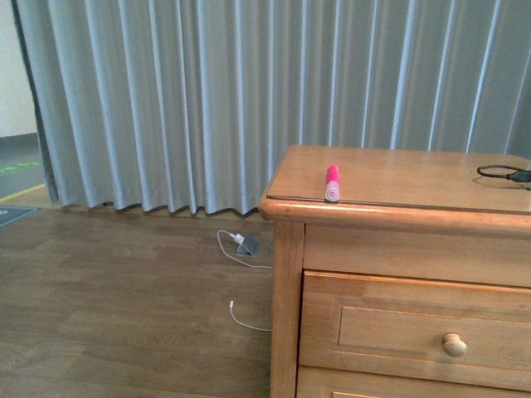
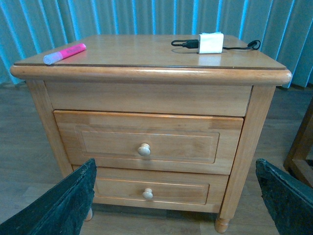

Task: Place pink marker in drawer with both arms

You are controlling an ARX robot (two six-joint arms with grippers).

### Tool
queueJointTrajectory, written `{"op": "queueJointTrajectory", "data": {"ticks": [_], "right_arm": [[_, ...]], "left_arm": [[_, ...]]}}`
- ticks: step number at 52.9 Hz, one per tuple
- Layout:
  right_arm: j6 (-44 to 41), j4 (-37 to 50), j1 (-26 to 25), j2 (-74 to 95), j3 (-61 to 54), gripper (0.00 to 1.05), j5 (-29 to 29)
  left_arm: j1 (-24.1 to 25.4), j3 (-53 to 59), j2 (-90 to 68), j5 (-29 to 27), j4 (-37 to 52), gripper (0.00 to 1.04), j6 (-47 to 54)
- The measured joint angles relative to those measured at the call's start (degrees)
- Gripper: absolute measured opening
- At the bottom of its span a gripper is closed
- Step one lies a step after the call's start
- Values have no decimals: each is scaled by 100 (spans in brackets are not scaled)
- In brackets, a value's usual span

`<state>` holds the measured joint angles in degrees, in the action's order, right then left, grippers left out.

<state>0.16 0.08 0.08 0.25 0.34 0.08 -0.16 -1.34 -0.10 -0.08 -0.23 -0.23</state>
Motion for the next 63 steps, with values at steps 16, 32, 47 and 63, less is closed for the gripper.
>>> {"op": "queueJointTrajectory", "data": {"ticks": [16, 32, 47, 63], "right_arm": [[0, 0, 0, 0, 0, 96, 0], [0, 0, 0, 0, 0, 96, 0], [0, 0, 0, 0, 0, 96, 0], [0, 0, 0, 0, 0, 96, 0]], "left_arm": [[0, 0, 0, 0, 0, 99, 0], [0, 0, 0, 0, 0, 99, 0], [0, 0, 0, 0, 0, 99, 0], [0, 0, 0, 0, 0, 99, 0]]}}
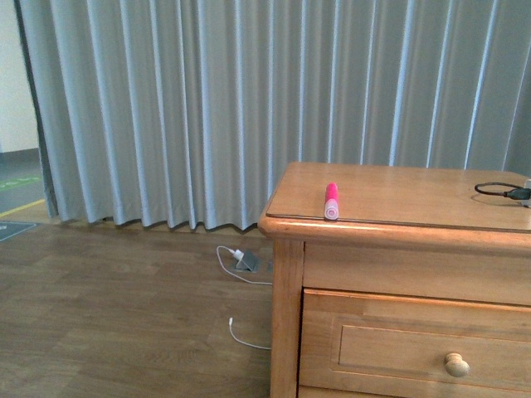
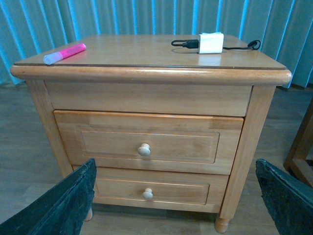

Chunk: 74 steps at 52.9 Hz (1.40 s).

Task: Place pink marker in drawer with both arms

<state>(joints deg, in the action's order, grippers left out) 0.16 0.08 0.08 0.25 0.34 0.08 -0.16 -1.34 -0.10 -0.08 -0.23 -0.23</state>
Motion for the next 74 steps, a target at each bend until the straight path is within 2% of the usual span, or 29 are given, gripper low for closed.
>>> {"op": "queueJointTrajectory", "data": {"ticks": [4, 9, 14, 24, 41, 49, 62, 74], "right_arm": [[44, -87, -9, 37, 17, 96, -68], [240, -944, 44, 557, 291, 96, -225], [262, -925, 221, 1172, 348, 96, -168], [190, -31, 387, 2975, 831, 96, -184], [184, 2035, 1169, 6393, 1690, 96, 457], [254, 2885, 1353, 7906, 2275, 96, 702], [378, 3576, 1366, 9621, 3259, 96, 881], [570, 3657, 1156, 10795, 4098, 96, 949]], "left_arm": [[0, 0, 0, 0, 0, 99, 0], [0, 0, 0, 7, 0, 99, 0], [0, 0, 0, 2, 0, 99, 0], [0, 0, 0, 2, 0, 99, 0], [0, 0, 0, 2, 0, 99, 0], [0, 0, 0, 2, 0, 99, 0], [0, 0, 0, 2, 0, 99, 0], [0, 0, 0, 2, 0, 99, 0]]}}
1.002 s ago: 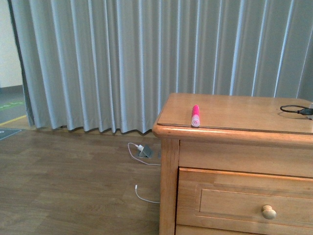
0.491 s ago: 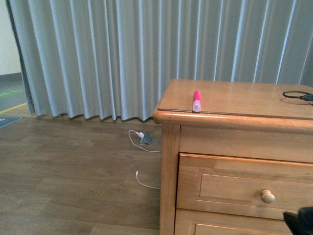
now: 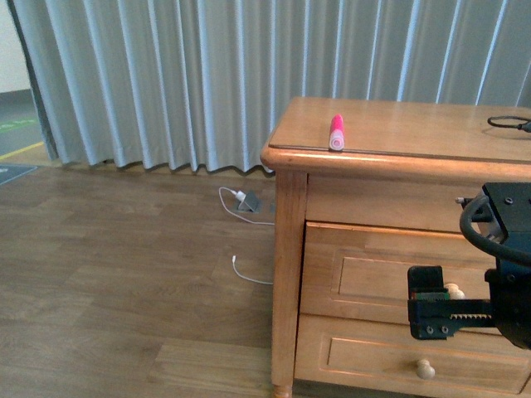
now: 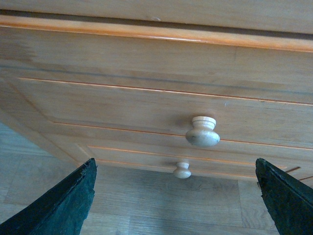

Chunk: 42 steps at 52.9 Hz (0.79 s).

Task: Place pink marker in drawer with both arms

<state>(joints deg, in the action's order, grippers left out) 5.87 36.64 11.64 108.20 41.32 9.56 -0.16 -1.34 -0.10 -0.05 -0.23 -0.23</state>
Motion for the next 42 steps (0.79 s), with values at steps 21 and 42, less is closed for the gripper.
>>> {"op": "queueJointTrajectory", "data": {"ticks": [21, 42], "right_arm": [[111, -74, -177, 859, 857, 96, -46], [195, -254, -291, 1113, 1128, 96, -254]], "left_arm": [[0, 0, 0, 0, 0, 99, 0], [0, 0, 0, 0, 0, 99, 0]]}}
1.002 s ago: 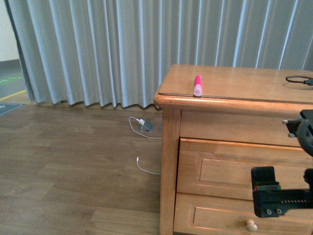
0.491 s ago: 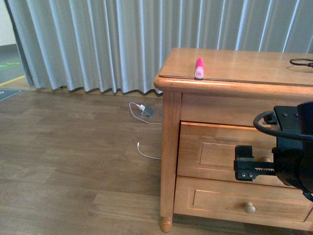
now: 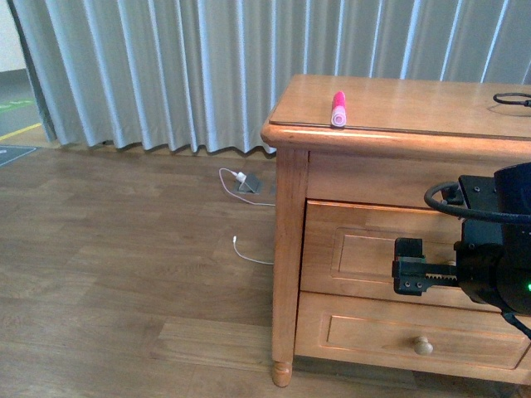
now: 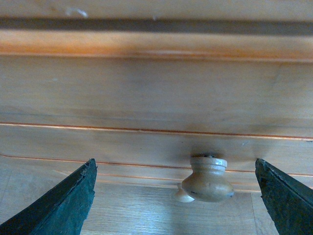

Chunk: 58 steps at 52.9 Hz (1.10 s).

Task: Place pink marker in drawer with both arms

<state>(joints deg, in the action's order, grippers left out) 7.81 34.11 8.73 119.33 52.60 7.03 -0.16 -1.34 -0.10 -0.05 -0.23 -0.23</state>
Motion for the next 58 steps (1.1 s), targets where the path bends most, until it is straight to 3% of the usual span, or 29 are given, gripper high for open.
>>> {"op": "queueJointTrajectory", "data": {"ticks": [16, 32, 35, 37, 58], "right_arm": [[22, -9, -70, 59, 37, 96, 28], [-37, -70, -120, 122, 83, 42, 127], [-66, -70, -120, 122, 83, 28, 107], [-76, -70, -120, 122, 83, 25, 111], [-271, -96, -76, -118, -223, 24, -44]], "left_arm": [[0, 0, 0, 0, 0, 99, 0], [0, 0, 0, 0, 0, 99, 0], [0, 0, 0, 0, 0, 99, 0], [0, 0, 0, 0, 0, 99, 0], [0, 0, 0, 0, 0, 99, 0]]}}
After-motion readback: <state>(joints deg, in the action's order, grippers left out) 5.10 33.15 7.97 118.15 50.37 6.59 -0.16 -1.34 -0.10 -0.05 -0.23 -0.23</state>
